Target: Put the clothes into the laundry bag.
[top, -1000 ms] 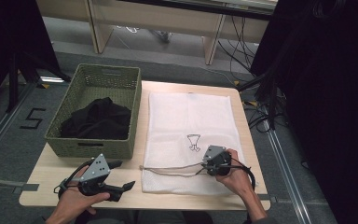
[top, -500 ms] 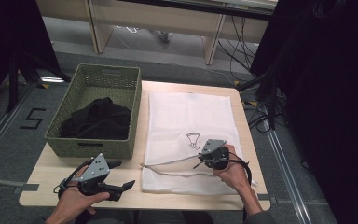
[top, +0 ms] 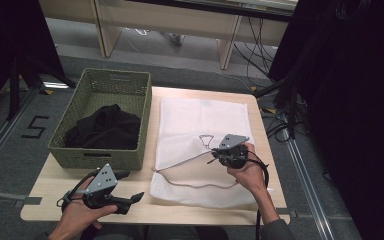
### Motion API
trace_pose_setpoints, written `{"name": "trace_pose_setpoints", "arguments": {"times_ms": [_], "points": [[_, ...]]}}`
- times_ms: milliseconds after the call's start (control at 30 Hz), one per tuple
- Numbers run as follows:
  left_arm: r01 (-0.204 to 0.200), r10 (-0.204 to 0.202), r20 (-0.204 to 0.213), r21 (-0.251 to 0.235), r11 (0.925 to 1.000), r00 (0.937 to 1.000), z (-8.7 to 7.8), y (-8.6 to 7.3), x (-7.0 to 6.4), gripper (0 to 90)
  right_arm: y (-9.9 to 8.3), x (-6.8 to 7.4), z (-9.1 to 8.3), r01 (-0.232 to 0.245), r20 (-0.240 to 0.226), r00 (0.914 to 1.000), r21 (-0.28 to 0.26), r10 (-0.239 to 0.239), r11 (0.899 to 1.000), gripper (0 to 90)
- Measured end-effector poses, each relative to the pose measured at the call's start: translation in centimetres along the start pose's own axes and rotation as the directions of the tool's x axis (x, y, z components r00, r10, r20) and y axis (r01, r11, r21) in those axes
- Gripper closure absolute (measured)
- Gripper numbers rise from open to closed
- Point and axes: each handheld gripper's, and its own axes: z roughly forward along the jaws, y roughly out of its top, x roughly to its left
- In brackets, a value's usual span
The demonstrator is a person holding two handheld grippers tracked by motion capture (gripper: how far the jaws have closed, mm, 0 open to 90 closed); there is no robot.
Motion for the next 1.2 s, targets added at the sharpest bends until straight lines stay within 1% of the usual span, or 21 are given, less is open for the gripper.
{"name": "trace_pose_setpoints", "arguments": {"times_ms": [167, 233, 300, 367, 400, 433, 467, 500, 533, 567, 600, 633, 700, 733, 767, 867, 900, 933, 1033, 1133, 1200], "points": [[-0.009, 0.009, -0.003, 0.006, 0.9999, 1.0000, -0.5, 0.6, 0.6, 18.6, 0.5, -0.4, -0.6, -0.017, -0.013, 0.9998, -0.023, 0.017, 1.000, 86.0], [-0.023, 0.023, -0.031, 0.003, 0.9997, 0.9992, -1.0, 1.0, 1.2, 18.5, 0.8, -0.6, -1.0, -0.028, -0.013, 0.9995, -0.021, 0.028, 0.999, 86.0], [-0.014, 0.014, -0.053, 0.002, 0.9999, 0.9985, -1.6, 1.5, 1.9, 18.3, 0.9, -0.7, -1.0, -0.022, -0.015, 0.9997, -0.025, 0.021, 0.999, 86.0], [-0.012, 0.011, -0.090, -0.005, 0.9999, 0.9959, -2.4, 2.2, 2.7, 18.2, 1.1, -0.8, -1.2, -0.032, -0.016, 0.9994, -0.022, 0.032, 0.999, 86.0], [-0.010, 0.010, -0.110, -0.001, 0.9999, 0.9939, -2.8, 2.8, 3.3, 18.1, 1.2, -1.0, -1.2, -0.026, -0.020, 0.9995, -0.030, 0.026, 0.999, 85.9], [-0.001, 0.003, -0.142, 0.015, 0.9999, 0.9898, -3.3, 3.6, 4.3, 18.2, 1.2, -0.9, -1.2, -0.036, -0.020, 0.9992, -0.026, 0.035, 0.999, 85.8], [-0.001, 0.003, -0.142, 0.015, 0.9999, 0.9898, -3.3, 3.6, 4.3, 18.2, 1.2, -0.9, -1.2, -0.036, -0.020, 0.9992, -0.026, 0.035, 0.999, 85.8], [0.006, -0.003, -0.166, 0.020, 0.9998, 0.9862, -3.6, 4.1, 5.0, 18.2, 1.2, -1.0, -1.2, -0.025, -0.021, 0.9995, -0.025, 0.025, 0.999, 85.7], [0.013, -0.008, -0.188, 0.022, 0.9997, 0.9821, -3.9, 4.9, 6.1, 18.3, 1.3, -1.0, -1.1, -0.021, -0.021, 0.9996, -0.026, 0.021, 0.999, 85.7], [0.020, -0.014, -0.202, 0.029, 0.9994, 0.9793, -4.1, 5.3, 6.8, 18.6, 1.3, -0.9, -1.1, -0.026, -0.024, 0.9994, -0.023, 0.025, 0.999, 85.6], [0.036, -0.027, -0.224, 0.035, 0.9987, 0.9743, -4.3, 5.9, 7.6, 19.1, 1.3, -0.9, -1.1, -0.020, -0.022, 0.9996, -0.023, 0.020, 1.000, 85.5], [0.037, -0.026, -0.232, 0.043, 0.9984, 0.9723, -4.4, 6.3, 8.3, 19.0, 1.3, -0.9, -1.1, -0.022, -0.021, 0.9996, -0.022, 0.021, 1.000, 85.3], [0.039, -0.014, -0.253, 0.096, 0.9946, 0.9674, -4.6, 7.0, 10.2, 19.1, 1.3, -0.9, -1.1, -0.012, -0.019, 0.9997, -0.025, 0.012, 1.000, 85.2], [0.058, -0.021, -0.294, 0.118, 0.9914, 0.9557, -4.4, 7.6, 11.8, 19.1, 1.3, -0.9, -1.1, -0.016, -0.021, 0.9996, -0.024, 0.016, 1.000, 85.2], [0.058, -0.021, -0.294, 0.118, 0.9914, 0.9557, -4.4, 7.6, 11.8, 19.1, 1.3, -0.9, -1.1, -0.016, -0.021, 0.9996, -0.024, 0.016, 1.000, 85.2], [0.091, -0.040, -0.310, 0.152, 0.9842, 0.9500, -3.7, 7.9, 14.0, 19.1, 1.3, -0.9, -1.1, -0.014, -0.021, 0.9997, -0.024, 0.013, 1.000, 85.1], [0.107, -0.053, -0.310, 0.160, 0.9813, 0.9493, -3.3, 7.9, 14.6, 19.0, 1.3, -0.9, -1.1, -0.013, -0.022, 0.9997, -0.024, 0.013, 1.000, 85.1], [0.120, -0.063, -0.300, 0.173, 0.9777, 0.9520, -2.9, 7.9, 15.3, 18.7, 1.3, -0.9, -1.1, -0.013, -0.020, 0.9997, -0.024, 0.012, 1.000, 85.1], [0.130, -0.064, -0.293, 0.213, 0.9682, 0.9540, -1.9, 7.9, 16.3, 18.6, 1.3, -0.9, -1.1, -0.012, -0.022, 0.9997, -0.020, 0.011, 1.000, 85.1], [0.141, -0.073, -0.266, 0.243, 0.9597, 0.9612, -0.8, 8.0, 17.1, 18.6, 1.2, -0.9, -1.0, -0.013, -0.022, 0.9997, -0.014, 0.013, 1.000, 85.0], [0.128, -0.053, -0.257, 0.285, 0.9499, 0.9649, 0.1, 7.9, 17.3, 18.7, 1.2, -0.9, -1.0, -0.007, -0.025, 0.9997, -0.014, 0.006, 1.000, 84.9]]}}
